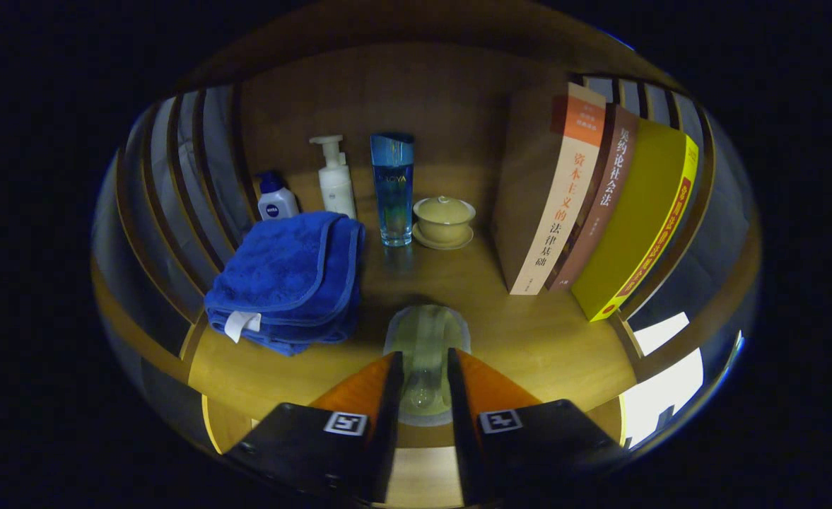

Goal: Pull open the drawer, take out the items inside it, and place them on the countertop above the cabinet.

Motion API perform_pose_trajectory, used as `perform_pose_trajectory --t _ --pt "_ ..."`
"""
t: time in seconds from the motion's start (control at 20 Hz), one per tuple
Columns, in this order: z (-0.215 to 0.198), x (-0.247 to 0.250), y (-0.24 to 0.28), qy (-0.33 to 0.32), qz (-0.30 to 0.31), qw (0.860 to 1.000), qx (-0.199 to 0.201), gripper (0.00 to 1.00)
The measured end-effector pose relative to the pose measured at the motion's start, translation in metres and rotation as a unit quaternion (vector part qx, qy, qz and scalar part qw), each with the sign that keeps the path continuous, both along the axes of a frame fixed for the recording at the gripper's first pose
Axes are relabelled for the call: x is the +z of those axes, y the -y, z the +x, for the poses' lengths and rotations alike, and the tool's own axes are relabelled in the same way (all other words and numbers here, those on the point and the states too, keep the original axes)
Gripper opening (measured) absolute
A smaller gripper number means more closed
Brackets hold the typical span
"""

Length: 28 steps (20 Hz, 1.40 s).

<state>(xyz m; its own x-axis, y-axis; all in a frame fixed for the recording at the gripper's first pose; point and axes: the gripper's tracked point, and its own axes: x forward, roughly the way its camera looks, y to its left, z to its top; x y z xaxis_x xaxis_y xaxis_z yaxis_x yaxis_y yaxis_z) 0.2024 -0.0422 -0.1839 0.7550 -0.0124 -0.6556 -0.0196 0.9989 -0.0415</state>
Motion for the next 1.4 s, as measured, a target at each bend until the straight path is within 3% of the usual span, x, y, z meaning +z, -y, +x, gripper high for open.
perform_pose_trajectory --t 0.2,0.3,0.55,1.0,1.4 --pt "-0.006 0.026 -0.002 0.045 0.017 0.999 -0.015 0.78" --pt "-0.012 0.043 -0.001 0.077 0.016 0.997 -0.02 1.0" --pt "-0.051 0.092 -0.017 0.142 0.027 0.989 0.0 1.0" --pt "-0.149 0.161 -0.013 0.247 -0.02 0.969 0.02 1.0" --pt "-0.235 0.134 -0.02 0.27 -0.006 0.962 0.031 1.0"
